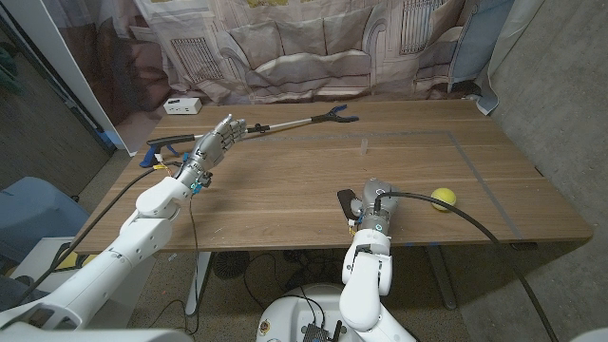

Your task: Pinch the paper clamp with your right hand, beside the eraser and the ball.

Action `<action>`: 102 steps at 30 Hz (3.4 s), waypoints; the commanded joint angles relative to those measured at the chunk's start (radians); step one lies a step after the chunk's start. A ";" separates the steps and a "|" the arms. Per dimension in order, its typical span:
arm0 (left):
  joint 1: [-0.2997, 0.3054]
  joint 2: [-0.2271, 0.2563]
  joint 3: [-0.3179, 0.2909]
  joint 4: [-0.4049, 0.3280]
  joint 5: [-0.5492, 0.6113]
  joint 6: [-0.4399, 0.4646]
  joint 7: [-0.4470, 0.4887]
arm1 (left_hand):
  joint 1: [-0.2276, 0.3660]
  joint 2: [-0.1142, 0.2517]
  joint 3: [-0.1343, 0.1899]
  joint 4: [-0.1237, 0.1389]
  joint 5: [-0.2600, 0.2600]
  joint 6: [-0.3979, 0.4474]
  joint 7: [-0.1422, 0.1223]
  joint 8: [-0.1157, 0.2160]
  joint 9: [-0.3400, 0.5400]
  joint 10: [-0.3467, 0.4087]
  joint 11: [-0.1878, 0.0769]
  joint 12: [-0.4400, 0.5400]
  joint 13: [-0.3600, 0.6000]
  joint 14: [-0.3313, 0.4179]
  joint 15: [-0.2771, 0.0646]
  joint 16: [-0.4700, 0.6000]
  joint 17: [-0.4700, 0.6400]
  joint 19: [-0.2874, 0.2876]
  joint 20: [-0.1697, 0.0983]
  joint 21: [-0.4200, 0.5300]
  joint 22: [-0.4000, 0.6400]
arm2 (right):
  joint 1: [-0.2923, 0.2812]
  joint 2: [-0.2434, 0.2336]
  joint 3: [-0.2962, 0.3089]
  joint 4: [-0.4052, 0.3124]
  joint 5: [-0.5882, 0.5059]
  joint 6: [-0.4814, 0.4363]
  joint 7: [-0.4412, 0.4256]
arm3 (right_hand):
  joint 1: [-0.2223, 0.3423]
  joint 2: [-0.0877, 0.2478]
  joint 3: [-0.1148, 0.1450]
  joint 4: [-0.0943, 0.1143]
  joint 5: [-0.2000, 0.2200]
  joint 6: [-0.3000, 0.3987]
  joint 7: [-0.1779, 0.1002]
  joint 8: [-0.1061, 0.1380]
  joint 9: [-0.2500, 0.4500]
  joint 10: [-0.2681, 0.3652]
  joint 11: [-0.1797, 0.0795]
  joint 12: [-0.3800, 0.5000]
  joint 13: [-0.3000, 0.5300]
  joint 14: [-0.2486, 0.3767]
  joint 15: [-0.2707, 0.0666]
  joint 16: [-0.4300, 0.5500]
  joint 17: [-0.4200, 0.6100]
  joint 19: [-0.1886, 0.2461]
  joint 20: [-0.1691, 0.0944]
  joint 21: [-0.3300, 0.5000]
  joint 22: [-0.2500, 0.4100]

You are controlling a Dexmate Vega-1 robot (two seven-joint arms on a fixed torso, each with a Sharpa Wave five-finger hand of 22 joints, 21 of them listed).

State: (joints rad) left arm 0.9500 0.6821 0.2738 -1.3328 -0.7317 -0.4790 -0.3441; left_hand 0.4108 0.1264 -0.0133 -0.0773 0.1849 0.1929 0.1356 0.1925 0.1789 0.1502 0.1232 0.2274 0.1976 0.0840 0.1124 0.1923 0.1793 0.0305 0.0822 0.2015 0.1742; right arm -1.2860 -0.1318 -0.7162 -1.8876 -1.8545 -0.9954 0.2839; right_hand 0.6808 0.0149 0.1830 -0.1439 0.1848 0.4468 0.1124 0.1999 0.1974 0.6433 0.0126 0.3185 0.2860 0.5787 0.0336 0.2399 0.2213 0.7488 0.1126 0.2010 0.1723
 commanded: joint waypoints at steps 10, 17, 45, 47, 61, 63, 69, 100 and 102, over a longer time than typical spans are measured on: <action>-0.012 -0.006 0.007 0.014 -0.002 0.008 -0.010 | -0.002 -0.001 0.005 -0.003 -0.002 0.014 0.010 -0.001 0.002 0.006 -0.003 -0.003 0.003 0.003 0.002 -0.003 0.001 -0.004 0.008 -0.005 0.005 | -0.008 0.020 0.017 -0.003 -0.020 0.020 0.024 | 0.011 0.018 0.014 0.003 0.004 0.033 -0.007 0.008 0.006 0.032 -0.006 0.027 0.010 0.029 -0.011 0.013 0.009 0.027 0.001 0.010 0.002; -0.011 -0.006 0.006 0.017 -0.004 0.007 -0.011 | -0.003 -0.001 0.005 -0.003 -0.002 0.015 0.010 -0.001 0.002 0.006 -0.003 -0.004 0.003 0.004 0.003 -0.003 0.001 -0.004 0.009 -0.005 0.005 | -0.007 0.020 0.018 -0.004 -0.011 0.020 0.020 | 0.012 0.025 0.017 0.004 0.006 0.044 -0.009 0.010 0.006 0.040 -0.009 0.035 0.012 0.038 -0.012 0.016 0.012 0.031 0.001 0.010 0.002; -0.008 -0.010 0.012 0.005 0.002 0.021 0.008 | -0.002 0.001 0.009 -0.005 -0.002 0.016 0.009 -0.001 0.002 0.006 -0.003 -0.005 0.003 0.003 0.002 -0.004 0.001 -0.004 0.010 -0.005 0.005 | -0.013 0.002 0.019 -0.038 0.007 0.023 0.020 | -0.016 0.027 0.007 0.018 0.004 0.066 -0.014 0.009 0.006 0.055 -0.008 0.054 0.020 0.049 -0.011 0.017 0.017 0.041 0.001 0.008 0.002; -0.007 -0.010 0.013 0.004 0.002 0.021 0.009 | -0.001 0.001 0.010 -0.005 -0.002 0.016 0.010 -0.001 0.002 0.006 -0.002 -0.006 0.003 0.003 0.002 -0.004 0.001 -0.004 0.010 -0.005 0.005 | -0.014 0.004 0.021 -0.040 0.004 0.024 0.022 | -0.017 0.028 0.007 0.019 0.005 0.067 -0.014 0.009 0.006 0.055 -0.008 0.054 0.020 0.049 -0.012 0.017 0.018 0.042 0.001 0.008 0.002; 0.000 -0.010 0.013 -0.009 0.005 0.028 0.024 | 0.003 0.005 0.015 -0.008 -0.002 0.019 0.009 -0.001 0.002 0.007 -0.004 -0.006 0.003 0.004 0.003 -0.003 0.001 -0.005 0.011 -0.005 0.005 | -0.019 -0.002 0.031 -0.058 0.007 0.046 0.039 | -0.021 0.030 0.006 0.020 0.006 0.073 -0.019 0.008 0.006 0.061 -0.008 0.062 0.023 0.057 -0.010 0.018 0.020 0.044 0.005 0.006 0.002; 0.001 -0.010 0.012 -0.011 0.004 0.027 0.026 | 0.003 0.005 0.015 -0.008 -0.002 0.018 0.010 -0.001 0.002 0.007 -0.003 -0.006 0.003 0.004 0.002 -0.004 0.001 -0.005 0.012 -0.005 0.005 | -0.018 -0.001 0.032 -0.058 0.006 0.046 0.042 | -0.020 0.031 0.006 0.019 0.006 0.076 -0.021 0.008 0.006 0.063 -0.009 0.064 0.023 0.058 -0.012 0.018 0.020 0.044 0.006 0.006 0.002; 0.003 -0.011 0.011 -0.012 0.003 0.029 0.029 | 0.005 0.006 0.017 -0.009 -0.002 0.018 0.009 -0.001 0.002 0.007 -0.003 -0.006 0.003 0.004 0.002 -0.004 0.001 -0.005 0.011 -0.005 0.005 | -0.016 -0.007 0.035 -0.064 0.018 0.054 0.048 | -0.018 0.031 0.006 0.017 0.006 0.085 -0.026 0.010 0.006 0.072 -0.013 0.070 0.025 0.063 -0.018 0.019 0.020 0.046 0.006 0.006 0.002; -0.004 -0.021 0.016 -0.006 0.007 0.035 0.043 | 0.011 0.010 0.025 -0.014 -0.003 0.018 0.008 -0.002 0.003 0.006 -0.003 -0.008 0.004 0.004 0.002 -0.004 0.001 -0.007 0.016 -0.006 0.005 | 0.006 -0.079 0.021 -0.126 0.190 0.027 -0.065 | 0.081 0.056 0.046 -0.020 0.010 0.149 -0.053 0.016 0.007 0.138 -0.038 0.112 0.023 0.117 -0.045 0.032 0.021 0.087 -0.007 0.011 0.002; -0.003 -0.021 0.015 -0.007 0.007 0.035 0.045 | 0.012 0.010 0.026 -0.014 -0.003 0.018 0.008 -0.002 0.003 0.006 -0.003 -0.008 0.004 0.004 0.002 -0.004 0.001 -0.008 0.016 -0.006 0.005 | 0.008 -0.080 0.020 -0.129 0.195 0.022 -0.069 | 0.082 0.056 0.046 -0.019 0.010 0.150 -0.054 0.016 0.007 0.138 -0.039 0.112 0.023 0.118 -0.045 0.032 0.021 0.089 -0.007 0.011 0.002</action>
State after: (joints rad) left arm 0.9478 0.6642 0.2882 -1.3405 -0.7261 -0.4451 -0.3061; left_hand 0.4161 0.1317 0.0061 -0.0882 0.1849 0.2018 0.1375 0.1925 0.1788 0.1501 0.1231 0.2218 0.1976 0.0840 0.1124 0.1884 0.1768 0.0254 0.0873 0.1956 0.1742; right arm -1.2862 -0.1895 -0.6904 -1.9893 -1.7117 -0.9583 0.2441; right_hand 0.7495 0.0728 0.2234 -0.1645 0.1926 0.5825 0.0589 0.2114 0.2024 0.7720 -0.0234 0.4221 0.3056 0.6898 -0.0126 0.2632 0.2397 0.8257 0.1072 0.2089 0.1725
